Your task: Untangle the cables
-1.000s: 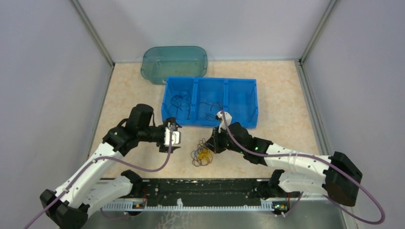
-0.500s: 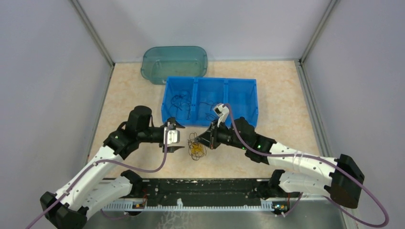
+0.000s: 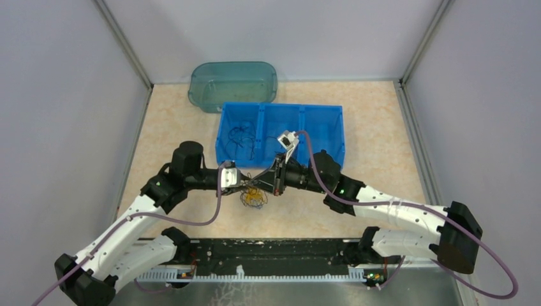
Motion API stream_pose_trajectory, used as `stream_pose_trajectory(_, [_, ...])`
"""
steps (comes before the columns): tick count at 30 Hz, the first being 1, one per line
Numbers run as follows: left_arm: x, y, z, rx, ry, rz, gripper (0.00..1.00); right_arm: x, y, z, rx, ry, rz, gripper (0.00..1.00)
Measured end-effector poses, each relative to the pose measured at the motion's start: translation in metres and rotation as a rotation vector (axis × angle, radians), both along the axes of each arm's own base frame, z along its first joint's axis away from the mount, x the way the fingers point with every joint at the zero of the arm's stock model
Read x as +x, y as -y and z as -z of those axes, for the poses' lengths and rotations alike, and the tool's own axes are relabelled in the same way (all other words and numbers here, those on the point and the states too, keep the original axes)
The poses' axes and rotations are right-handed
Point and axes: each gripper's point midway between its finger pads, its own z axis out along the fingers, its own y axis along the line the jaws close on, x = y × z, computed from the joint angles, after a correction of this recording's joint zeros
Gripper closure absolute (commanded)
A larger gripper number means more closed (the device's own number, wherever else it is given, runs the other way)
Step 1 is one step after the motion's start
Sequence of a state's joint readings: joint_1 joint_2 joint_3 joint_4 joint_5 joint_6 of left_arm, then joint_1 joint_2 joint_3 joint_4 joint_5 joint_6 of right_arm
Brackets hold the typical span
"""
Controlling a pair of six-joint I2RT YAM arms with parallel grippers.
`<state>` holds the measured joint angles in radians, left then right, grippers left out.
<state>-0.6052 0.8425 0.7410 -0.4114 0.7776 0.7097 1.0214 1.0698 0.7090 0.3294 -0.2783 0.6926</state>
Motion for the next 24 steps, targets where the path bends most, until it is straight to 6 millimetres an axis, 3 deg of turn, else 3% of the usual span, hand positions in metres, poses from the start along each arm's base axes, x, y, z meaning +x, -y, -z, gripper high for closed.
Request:
stream_pose_trajectory(1, [0.000,0.000,-0.001,-0.004,-0.006,-0.002,0.88,-0.001,-0.001,0.000,0.001,0.000,-0.008,0.99])
stream_pose_trajectory(3, [0.000,0.001,-0.002,-0.009,-0.010,-0.005,1.00,-0.004,-0.002,0.001,0.000,-0.001,-0.020,0.81])
stream_pose_trajectory(6, [0.001,0.002,-0.004,-0.014,-0.012,-0.012,1.00,-0.006,-0.002,0.000,0.005,-0.006,-0.031,0.47])
stream_pose_trajectory(8, [0.002,0.002,-0.009,-0.019,-0.003,-0.017,1.00,-0.007,-0.001,-0.001,0.003,0.003,-0.032,0.37])
stream_pose_trajectory(12, [0.003,0.001,-0.035,-0.042,0.048,-0.018,1.00,-0.004,0.015,-0.013,0.017,0.038,0.026,0.31])
stream_pose_trajectory(17, [-0.004,-0.006,-0.074,-0.089,0.143,-0.015,1.00,0.011,0.056,-0.017,0.026,0.054,0.196,0.31])
stream_pose_trajectory(20, [-0.009,-0.009,-0.083,-0.097,0.164,-0.012,1.00,0.026,0.076,0.014,-0.034,0.015,0.302,0.29])
stream_pose_trajectory(24, [-0.012,-0.012,-0.085,-0.086,0.164,-0.009,1.00,0.036,0.086,0.088,-0.197,-0.067,0.364,0.24])
